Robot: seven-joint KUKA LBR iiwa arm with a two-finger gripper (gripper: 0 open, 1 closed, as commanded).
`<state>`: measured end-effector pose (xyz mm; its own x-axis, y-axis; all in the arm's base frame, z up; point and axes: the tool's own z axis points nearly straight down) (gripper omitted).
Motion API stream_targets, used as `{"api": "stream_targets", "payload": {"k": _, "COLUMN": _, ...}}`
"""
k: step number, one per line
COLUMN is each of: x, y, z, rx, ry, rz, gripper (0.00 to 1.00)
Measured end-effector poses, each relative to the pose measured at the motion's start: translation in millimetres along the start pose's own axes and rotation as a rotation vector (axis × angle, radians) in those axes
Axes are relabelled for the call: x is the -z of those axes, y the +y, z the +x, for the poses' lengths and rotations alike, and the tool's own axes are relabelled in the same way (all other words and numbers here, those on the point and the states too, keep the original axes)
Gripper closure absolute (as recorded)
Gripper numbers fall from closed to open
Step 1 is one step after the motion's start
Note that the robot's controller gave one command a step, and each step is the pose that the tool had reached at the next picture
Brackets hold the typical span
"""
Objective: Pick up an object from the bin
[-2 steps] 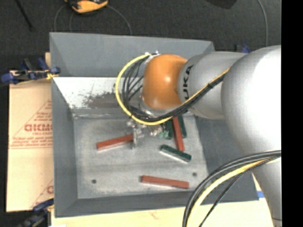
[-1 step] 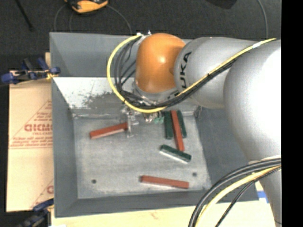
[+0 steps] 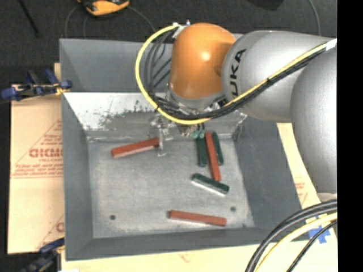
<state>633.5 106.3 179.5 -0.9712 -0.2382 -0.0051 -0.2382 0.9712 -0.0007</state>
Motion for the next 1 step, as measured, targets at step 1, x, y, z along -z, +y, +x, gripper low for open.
{"api": "stream_targets", "payload": {"k": 1, "x": 46.5, "y": -6.7, "z": 7.2, "rx": 0.009, "ry": 0.008, "rz": 0.001, "gripper": 1.00}}
